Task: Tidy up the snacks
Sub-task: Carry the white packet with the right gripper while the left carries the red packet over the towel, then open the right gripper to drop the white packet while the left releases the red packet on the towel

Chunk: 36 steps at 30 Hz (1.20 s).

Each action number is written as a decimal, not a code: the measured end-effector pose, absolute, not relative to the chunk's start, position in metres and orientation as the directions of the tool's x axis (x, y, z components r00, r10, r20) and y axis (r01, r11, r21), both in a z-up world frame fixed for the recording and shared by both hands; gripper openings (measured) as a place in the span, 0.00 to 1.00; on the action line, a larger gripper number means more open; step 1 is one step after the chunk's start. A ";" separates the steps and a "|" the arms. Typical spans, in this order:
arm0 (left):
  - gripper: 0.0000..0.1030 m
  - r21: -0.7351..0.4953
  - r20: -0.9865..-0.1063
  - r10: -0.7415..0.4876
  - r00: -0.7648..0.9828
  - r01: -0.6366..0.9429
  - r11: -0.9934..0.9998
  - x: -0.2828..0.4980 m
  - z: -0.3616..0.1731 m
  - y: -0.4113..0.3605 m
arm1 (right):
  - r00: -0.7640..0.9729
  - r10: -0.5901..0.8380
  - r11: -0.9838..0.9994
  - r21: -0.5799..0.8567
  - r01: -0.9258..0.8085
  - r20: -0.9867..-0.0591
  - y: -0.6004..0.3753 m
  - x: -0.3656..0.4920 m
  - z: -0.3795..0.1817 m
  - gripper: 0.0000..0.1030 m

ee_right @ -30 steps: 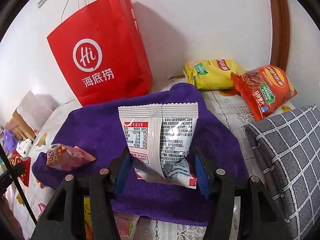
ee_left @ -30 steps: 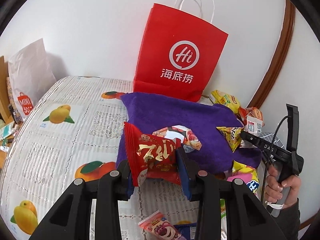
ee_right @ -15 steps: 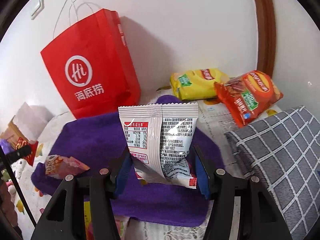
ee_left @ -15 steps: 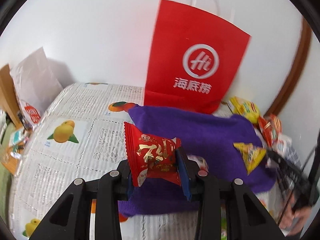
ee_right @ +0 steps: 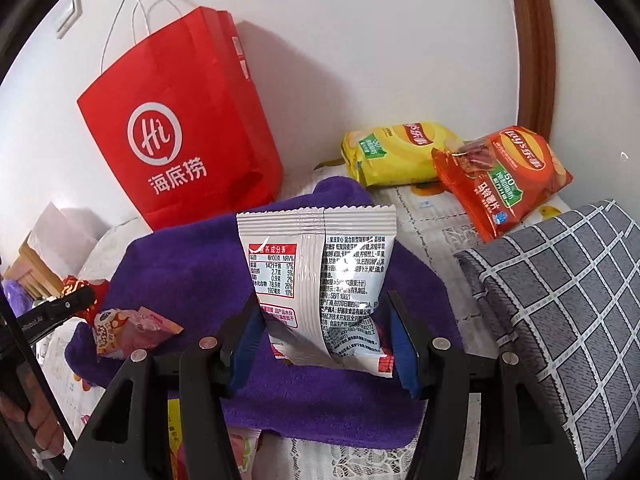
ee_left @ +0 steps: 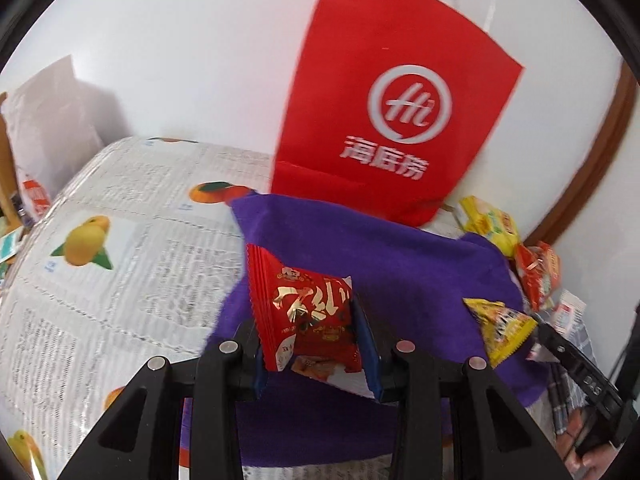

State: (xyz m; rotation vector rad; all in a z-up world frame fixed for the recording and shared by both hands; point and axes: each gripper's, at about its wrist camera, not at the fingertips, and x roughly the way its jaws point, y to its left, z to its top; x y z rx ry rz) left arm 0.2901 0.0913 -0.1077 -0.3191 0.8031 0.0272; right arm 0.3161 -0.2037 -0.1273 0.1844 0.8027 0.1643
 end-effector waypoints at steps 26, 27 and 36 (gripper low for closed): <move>0.53 -0.655 -0.638 -0.494 0.591 -0.078 0.752 0.298 -0.144 0.101 | 0.635 0.323 0.945 0.277 -0.174 -0.702 -0.185 0.314 -0.132 0.56; 0.55 -0.658 -0.634 -0.497 0.592 -0.076 0.749 0.298 -0.143 0.101 | 0.631 0.330 0.943 0.279 -0.183 -0.702 -0.184 0.314 -0.132 0.56; 0.67 -0.645 -0.606 -0.495 0.622 -0.021 0.764 0.290 -0.126 0.096 | 0.580 0.339 0.939 0.232 -0.253 -0.740 -0.161 0.313 -0.141 0.56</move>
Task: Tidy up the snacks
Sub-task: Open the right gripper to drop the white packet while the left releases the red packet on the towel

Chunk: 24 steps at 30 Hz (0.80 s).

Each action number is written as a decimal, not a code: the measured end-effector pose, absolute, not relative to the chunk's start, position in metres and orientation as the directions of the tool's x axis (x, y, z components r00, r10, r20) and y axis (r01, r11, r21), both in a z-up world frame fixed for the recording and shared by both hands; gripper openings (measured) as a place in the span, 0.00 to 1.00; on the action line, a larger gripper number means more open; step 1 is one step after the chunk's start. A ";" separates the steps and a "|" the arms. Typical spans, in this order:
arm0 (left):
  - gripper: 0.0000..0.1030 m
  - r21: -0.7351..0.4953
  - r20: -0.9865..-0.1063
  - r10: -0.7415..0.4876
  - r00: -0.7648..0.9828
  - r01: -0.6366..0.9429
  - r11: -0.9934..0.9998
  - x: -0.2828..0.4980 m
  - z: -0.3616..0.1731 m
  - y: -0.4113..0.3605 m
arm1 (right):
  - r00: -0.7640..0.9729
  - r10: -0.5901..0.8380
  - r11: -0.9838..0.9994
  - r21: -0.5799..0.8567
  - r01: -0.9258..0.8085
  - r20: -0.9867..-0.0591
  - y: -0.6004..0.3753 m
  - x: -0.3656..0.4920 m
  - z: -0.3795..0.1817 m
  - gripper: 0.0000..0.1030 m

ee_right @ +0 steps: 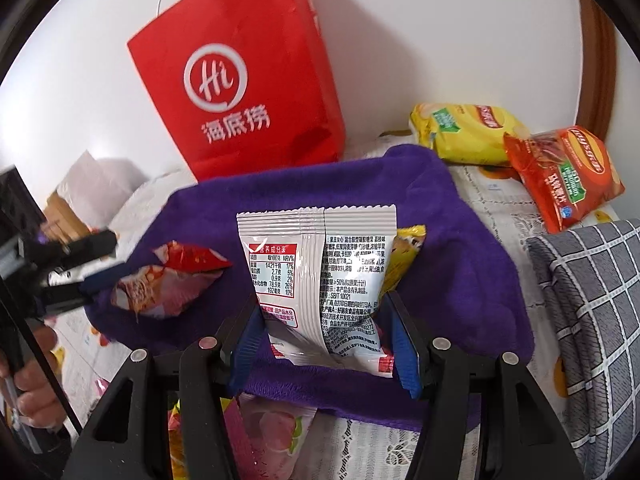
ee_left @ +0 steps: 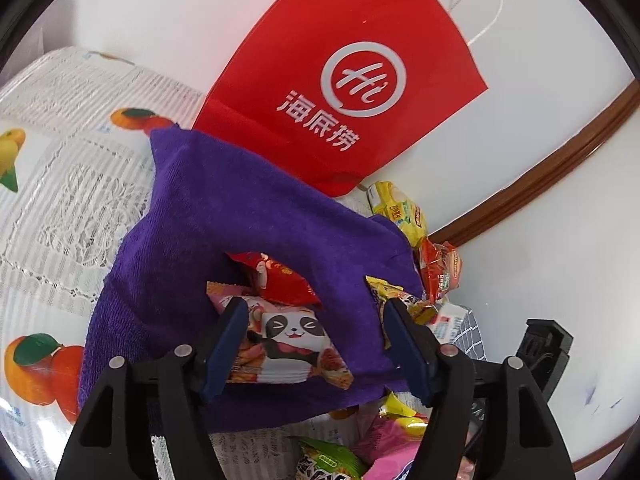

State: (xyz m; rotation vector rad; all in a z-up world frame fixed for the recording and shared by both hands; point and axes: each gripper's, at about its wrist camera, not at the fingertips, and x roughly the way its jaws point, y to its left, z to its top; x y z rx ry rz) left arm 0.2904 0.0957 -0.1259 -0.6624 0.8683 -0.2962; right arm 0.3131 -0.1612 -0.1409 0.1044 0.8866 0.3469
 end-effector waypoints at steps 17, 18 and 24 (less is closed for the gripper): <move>0.70 -0.640 -0.591 -0.496 0.636 0.003 0.768 0.286 -0.122 0.094 | 0.566 0.289 0.955 0.196 -0.221 -0.772 -0.161 0.316 -0.148 0.68; 0.70 -0.642 -0.588 -0.496 0.639 0.004 0.766 0.286 -0.121 0.094 | 0.569 0.293 0.954 0.200 -0.222 -0.768 -0.162 0.315 -0.146 0.68; 0.71 -0.635 -0.577 -0.489 0.654 0.017 0.772 0.281 -0.116 0.095 | 0.587 0.384 0.923 0.290 -0.251 -0.713 -0.175 0.302 -0.130 0.68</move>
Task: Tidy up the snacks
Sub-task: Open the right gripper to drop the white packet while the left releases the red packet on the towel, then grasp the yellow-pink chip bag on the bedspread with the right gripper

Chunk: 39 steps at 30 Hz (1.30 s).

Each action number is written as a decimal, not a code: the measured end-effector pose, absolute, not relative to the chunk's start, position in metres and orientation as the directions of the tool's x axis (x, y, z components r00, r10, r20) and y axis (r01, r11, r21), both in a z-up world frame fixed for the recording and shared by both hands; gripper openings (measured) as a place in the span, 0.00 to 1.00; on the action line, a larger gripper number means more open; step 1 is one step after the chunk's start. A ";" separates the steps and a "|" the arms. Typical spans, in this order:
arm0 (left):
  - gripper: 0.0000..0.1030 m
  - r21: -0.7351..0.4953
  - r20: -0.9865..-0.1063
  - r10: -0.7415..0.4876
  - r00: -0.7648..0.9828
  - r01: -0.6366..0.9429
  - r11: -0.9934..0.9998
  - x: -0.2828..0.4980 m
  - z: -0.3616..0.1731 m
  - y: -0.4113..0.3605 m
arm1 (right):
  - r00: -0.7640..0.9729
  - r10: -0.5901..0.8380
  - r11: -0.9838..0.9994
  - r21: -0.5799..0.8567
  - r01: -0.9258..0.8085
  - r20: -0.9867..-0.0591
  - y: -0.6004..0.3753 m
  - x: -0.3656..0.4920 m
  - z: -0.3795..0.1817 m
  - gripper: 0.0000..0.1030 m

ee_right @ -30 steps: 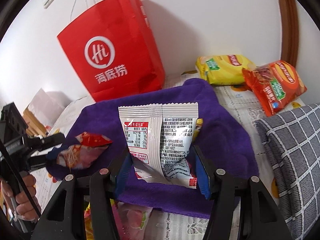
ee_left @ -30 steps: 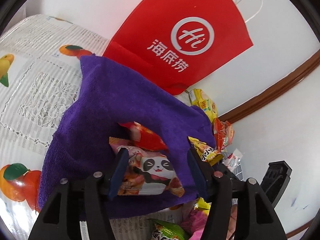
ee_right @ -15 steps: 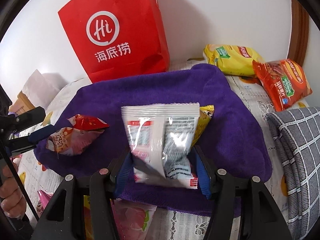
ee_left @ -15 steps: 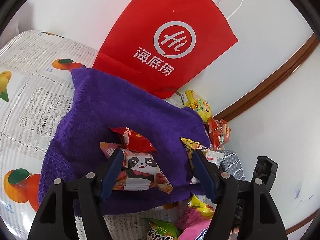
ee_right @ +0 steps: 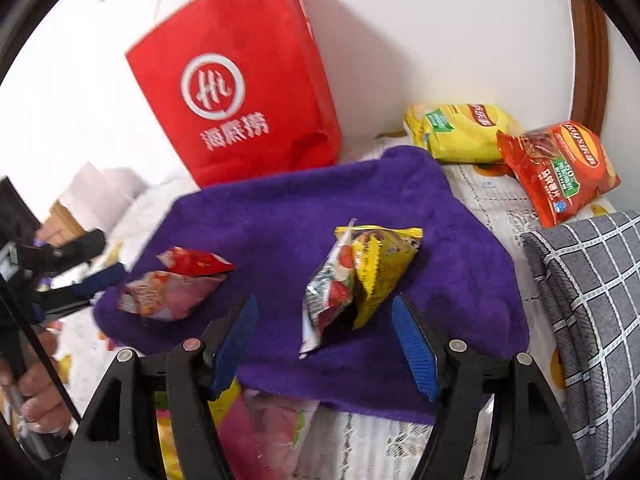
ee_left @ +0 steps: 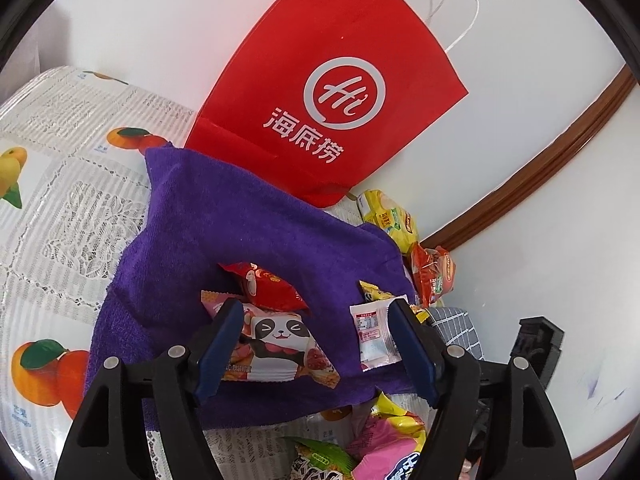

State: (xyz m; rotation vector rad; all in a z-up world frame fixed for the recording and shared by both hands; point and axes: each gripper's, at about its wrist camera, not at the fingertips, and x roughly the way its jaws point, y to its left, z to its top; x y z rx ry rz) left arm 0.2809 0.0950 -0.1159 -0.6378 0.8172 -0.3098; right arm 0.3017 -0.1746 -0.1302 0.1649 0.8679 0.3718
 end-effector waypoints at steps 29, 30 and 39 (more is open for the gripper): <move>0.71 -0.621 -0.562 -0.487 0.669 0.049 0.782 0.269 -0.098 0.091 | 0.514 0.625 0.777 0.412 -0.475 -0.587 -0.160 0.219 -0.132 0.39; 0.71 -0.623 -0.559 -0.490 0.669 0.051 0.781 0.269 -0.098 0.091 | 0.508 0.628 0.776 0.423 -0.468 -0.590 -0.164 0.218 -0.134 0.39; 0.71 -0.593 -0.570 -0.473 0.672 0.062 0.803 0.262 -0.092 0.086 | 0.581 0.536 0.844 0.367 -0.392 -0.612 -0.182 0.188 -0.112 0.38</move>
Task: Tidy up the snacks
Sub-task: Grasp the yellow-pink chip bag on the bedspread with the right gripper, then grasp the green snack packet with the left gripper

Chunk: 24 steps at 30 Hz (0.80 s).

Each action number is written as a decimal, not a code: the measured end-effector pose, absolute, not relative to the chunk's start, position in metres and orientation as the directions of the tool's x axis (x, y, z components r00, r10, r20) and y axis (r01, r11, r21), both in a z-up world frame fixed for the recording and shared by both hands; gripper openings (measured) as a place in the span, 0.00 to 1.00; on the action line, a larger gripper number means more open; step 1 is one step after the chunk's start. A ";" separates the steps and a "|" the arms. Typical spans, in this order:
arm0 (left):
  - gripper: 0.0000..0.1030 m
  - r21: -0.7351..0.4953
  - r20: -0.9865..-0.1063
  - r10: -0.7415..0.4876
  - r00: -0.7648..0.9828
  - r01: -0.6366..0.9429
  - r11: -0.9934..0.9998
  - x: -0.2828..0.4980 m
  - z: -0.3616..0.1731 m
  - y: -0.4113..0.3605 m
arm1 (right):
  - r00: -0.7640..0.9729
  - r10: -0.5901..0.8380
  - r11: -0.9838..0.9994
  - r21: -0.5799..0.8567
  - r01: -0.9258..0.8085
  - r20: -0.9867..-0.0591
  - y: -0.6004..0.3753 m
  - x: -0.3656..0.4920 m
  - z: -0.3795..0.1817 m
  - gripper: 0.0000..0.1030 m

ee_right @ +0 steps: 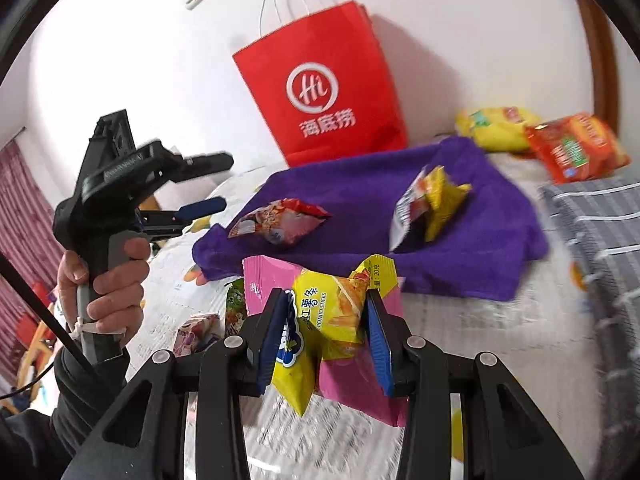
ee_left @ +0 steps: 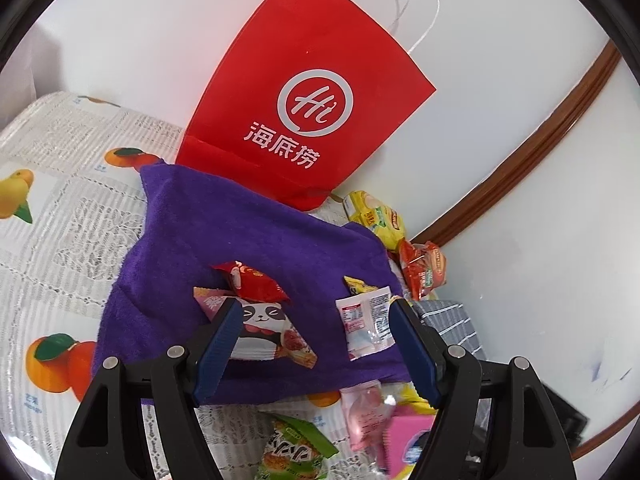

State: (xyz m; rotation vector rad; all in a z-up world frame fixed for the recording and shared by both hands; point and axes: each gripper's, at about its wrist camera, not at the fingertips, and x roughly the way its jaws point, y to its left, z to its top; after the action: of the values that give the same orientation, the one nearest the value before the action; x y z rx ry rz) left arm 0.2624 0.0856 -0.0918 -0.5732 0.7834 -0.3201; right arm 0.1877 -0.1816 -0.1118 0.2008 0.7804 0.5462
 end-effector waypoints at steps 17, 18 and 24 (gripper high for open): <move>0.71 -0.347 -0.747 -0.334 0.575 0.092 0.933 0.193 -0.111 0.044 | 0.623 0.236 0.972 0.182 -0.149 -0.746 -0.222 0.157 -0.131 0.68; 0.71 -0.342 -0.755 -0.332 0.565 0.093 0.935 0.192 -0.114 0.042 | 0.627 0.224 0.975 0.171 -0.144 -0.747 -0.221 0.157 -0.131 0.69; 0.71 -0.226 -0.834 -0.238 0.499 0.086 0.970 0.202 -0.130 0.020 | 0.604 0.187 0.981 0.119 -0.151 -0.774 -0.210 0.162 -0.145 0.75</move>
State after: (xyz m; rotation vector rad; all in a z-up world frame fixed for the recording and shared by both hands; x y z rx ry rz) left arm 0.2016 0.0202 -0.1304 -0.1621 1.0316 -0.1967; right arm 0.1622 -0.2101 -0.1445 0.0432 0.9010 0.1955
